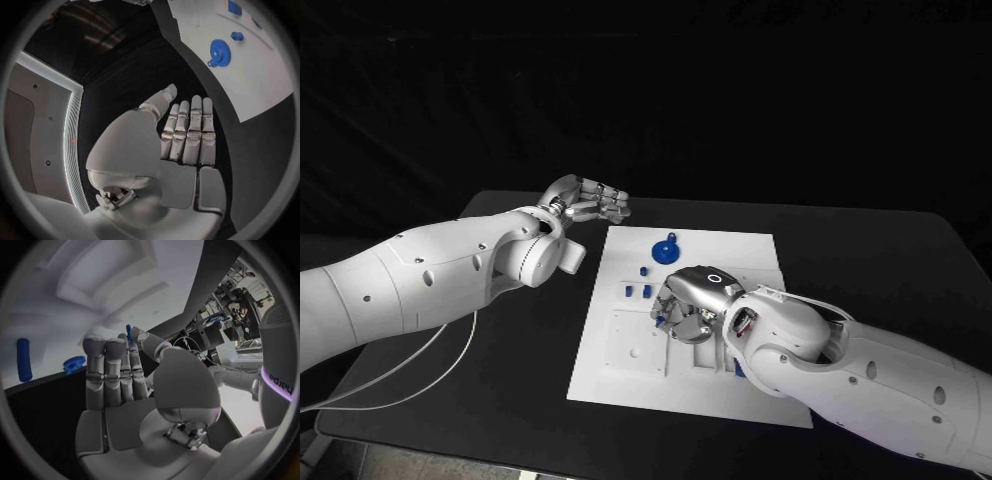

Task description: Assemble the parts on the task board

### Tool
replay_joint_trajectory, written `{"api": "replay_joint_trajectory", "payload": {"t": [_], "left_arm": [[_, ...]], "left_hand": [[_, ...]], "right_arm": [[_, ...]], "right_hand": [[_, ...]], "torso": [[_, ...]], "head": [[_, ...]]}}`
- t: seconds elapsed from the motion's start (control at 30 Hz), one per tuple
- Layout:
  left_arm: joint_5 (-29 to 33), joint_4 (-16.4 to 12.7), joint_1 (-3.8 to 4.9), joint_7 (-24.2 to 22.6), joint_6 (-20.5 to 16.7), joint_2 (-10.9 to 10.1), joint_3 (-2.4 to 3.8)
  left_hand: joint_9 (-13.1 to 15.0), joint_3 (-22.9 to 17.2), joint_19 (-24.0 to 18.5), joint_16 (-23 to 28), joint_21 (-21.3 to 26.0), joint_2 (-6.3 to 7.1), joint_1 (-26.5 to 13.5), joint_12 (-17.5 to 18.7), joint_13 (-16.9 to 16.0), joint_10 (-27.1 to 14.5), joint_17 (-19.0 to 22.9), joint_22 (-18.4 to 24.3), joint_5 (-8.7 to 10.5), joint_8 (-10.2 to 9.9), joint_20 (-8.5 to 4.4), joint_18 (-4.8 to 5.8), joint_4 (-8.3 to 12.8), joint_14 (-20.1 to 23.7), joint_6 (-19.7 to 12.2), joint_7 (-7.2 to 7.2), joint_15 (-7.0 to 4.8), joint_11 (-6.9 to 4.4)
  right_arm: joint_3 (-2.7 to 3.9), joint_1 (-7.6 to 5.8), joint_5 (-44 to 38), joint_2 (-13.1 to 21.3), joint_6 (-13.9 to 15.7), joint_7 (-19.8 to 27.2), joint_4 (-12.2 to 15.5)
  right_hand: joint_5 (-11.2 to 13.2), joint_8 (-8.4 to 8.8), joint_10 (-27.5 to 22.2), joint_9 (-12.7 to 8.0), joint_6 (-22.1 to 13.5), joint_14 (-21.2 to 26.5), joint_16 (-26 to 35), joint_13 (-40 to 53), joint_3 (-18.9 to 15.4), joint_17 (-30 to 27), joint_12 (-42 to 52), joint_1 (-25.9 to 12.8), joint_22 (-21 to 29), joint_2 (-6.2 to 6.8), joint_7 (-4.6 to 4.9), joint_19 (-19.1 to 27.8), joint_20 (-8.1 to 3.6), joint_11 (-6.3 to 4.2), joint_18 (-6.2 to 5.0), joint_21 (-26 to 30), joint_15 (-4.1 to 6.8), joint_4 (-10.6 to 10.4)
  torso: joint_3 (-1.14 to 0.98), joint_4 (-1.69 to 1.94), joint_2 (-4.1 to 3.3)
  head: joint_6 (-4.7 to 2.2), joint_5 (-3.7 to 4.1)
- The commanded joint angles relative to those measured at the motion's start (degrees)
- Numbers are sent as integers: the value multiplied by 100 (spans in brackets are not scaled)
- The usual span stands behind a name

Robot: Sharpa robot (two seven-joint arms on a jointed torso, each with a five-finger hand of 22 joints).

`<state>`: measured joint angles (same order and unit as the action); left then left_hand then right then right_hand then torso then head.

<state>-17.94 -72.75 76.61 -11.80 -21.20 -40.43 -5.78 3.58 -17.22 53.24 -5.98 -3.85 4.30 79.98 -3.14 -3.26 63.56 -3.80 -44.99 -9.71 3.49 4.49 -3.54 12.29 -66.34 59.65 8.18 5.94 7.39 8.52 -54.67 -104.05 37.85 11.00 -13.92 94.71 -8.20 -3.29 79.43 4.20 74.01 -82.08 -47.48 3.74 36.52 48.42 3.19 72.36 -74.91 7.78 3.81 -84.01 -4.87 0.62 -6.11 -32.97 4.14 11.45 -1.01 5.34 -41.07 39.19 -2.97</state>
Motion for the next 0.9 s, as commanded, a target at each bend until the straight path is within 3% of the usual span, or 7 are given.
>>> {"api": "replay_joint_trajectory", "payload": {"t": [0.03, 0.37, 0.9], "left_arm": [[62, -16, 8, -96, -34, 25, 6], [65, -11, 8, -68, -8, 56, 5], [65, 12, 8, -33, 17, 83, 5]], "left_hand": [[-3, 11, -1, 24, -6, -43, -4, -23, -4, -15, -7, 11, -30, 11, 41, -1, 10, -36, 23, 22, 20, 31], [-3, 19, 0, 27, -4, -39, -6, -23, -4, -20, -7, 38, -30, 12, 45, -2, 6, -31, 12, 25, 23, 32], [-3, 36, 6, 32, -3, -39, -5, -24, -5, -37, -7, 124, -29, 12, 55, -3, -13, -14, 9, 28, 32, 38]], "right_arm": [[-35, 12, -356, -35, -80, -52, -20], [-123, 19, -443, -79, -127, -62, -31], [-170, 20, -465, -92, -175, -49, -36]], "right_hand": [[23, -39, 31, 7, 37, -35, 25, 4, -2, 5, 31, 10, -311, -36, 21, -276, -39, 6, -95, -13, -2, 17], [37, -39, 31, 7, 37, -35, 28, 3, 3, 6, 32, 7, -311, -37, 20, -275, -39, 6, -95, -13, -2, 20], [48, -38, 28, 6, 34, -34, 34, 3, 2, 13, 32, 5, -309, -43, 21, -274, -39, 7, -95, -11, -2, 33]], "torso": [[-2, 3, 0], [-5, -11, -6], [-6, -6, -3]], "head": [[30, -54], [69, -115], [98, -151]]}}
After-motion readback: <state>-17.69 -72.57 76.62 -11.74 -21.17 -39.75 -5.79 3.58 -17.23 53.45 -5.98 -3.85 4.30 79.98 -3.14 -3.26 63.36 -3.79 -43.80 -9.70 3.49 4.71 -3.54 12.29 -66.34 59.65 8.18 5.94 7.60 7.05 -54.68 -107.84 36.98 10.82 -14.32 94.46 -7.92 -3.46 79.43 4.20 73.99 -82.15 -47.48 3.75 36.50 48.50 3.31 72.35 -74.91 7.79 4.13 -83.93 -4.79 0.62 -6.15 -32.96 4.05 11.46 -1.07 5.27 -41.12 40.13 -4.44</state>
